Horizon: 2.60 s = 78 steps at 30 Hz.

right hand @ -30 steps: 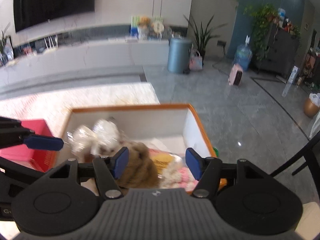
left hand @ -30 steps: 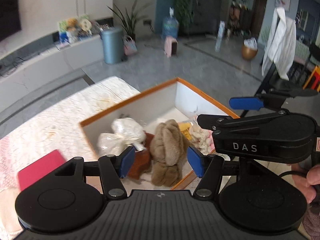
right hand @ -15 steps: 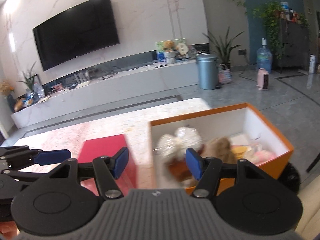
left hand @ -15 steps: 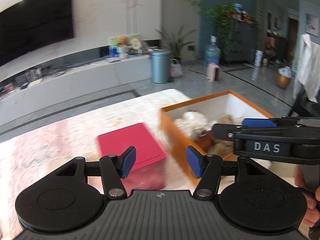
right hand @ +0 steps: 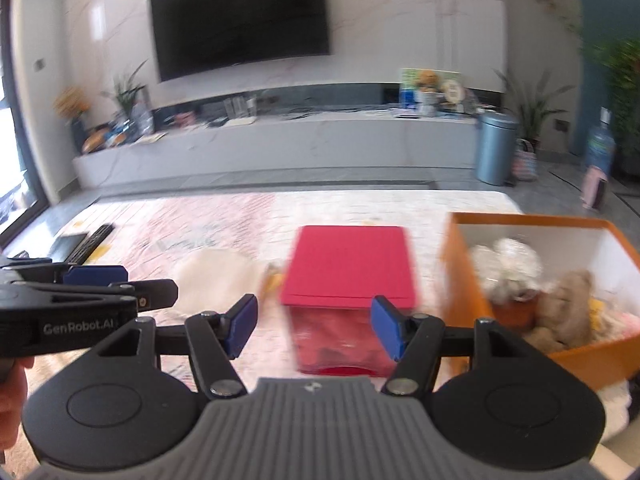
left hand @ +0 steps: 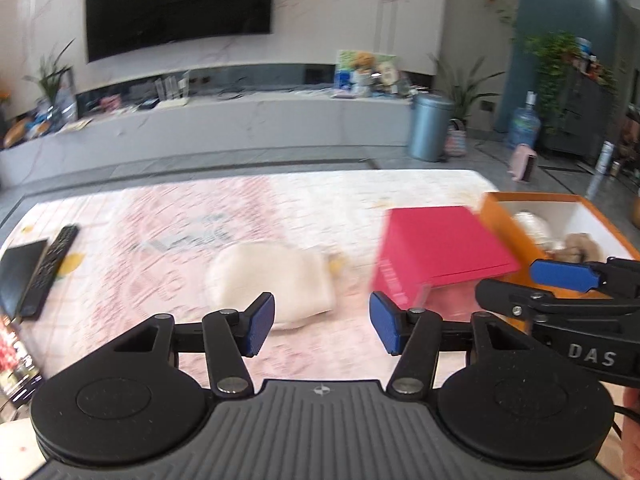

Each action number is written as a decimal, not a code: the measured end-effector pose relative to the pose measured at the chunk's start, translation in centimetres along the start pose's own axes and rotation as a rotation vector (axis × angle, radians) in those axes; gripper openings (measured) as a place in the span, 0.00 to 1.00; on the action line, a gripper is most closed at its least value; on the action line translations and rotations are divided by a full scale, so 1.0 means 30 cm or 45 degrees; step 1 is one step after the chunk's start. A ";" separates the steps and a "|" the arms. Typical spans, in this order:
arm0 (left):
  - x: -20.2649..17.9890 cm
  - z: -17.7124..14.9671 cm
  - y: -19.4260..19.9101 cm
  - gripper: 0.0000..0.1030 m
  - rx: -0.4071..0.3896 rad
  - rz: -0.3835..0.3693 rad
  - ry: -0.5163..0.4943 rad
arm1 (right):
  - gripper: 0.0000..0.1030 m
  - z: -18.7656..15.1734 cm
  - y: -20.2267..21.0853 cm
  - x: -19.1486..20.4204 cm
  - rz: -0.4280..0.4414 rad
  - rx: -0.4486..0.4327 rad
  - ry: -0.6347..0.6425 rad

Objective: Organize soft objects
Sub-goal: 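Move both tools back over the white oval pad on the bed, then close the right tool on the edge of the white oval pad, then lift the white pad with the right tool while the left tool grasps its rim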

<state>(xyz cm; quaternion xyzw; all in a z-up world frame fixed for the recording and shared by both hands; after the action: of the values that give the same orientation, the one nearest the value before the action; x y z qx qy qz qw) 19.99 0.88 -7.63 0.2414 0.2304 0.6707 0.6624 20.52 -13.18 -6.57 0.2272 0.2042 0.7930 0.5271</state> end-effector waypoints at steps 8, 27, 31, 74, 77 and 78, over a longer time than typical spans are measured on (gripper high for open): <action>0.214 -0.054 -0.098 0.62 0.119 0.060 0.068 | 0.60 -0.004 -0.211 0.188 0.108 0.094 0.160; 0.304 -0.026 -0.519 0.65 0.334 -0.053 0.128 | 0.59 -0.039 -0.710 0.185 0.062 0.313 0.187; 0.312 -0.045 -0.534 0.62 0.366 -0.034 0.138 | 0.33 -0.061 -0.742 0.183 0.080 0.321 0.155; 0.355 -0.112 -0.356 0.72 0.379 0.017 0.315 | 0.06 -0.068 -0.663 0.268 0.298 0.366 0.125; 0.363 -0.136 -0.326 0.76 0.419 -0.058 0.424 | 0.06 -0.121 -0.639 0.310 0.468 0.486 0.073; 0.360 -0.148 -0.324 0.76 0.436 -0.071 0.443 | 0.06 -0.140 -0.636 0.319 0.485 0.506 0.072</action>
<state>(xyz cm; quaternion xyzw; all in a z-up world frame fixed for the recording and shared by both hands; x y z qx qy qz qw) 24.69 11.89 -16.99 0.2245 0.4581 0.6348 0.5803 29.01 2.23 -19.33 0.3382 0.3242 0.8281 0.3077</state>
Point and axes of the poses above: each gripper's, at about its wrist camera, not at the fingertips, and y roughly against the way its jaws point, x to its left, z to its top, the point moved 7 cm from there along -y, roughly the way its jaws point, and after that the axes turned 6 degrees about z, right-handed, at the moved point
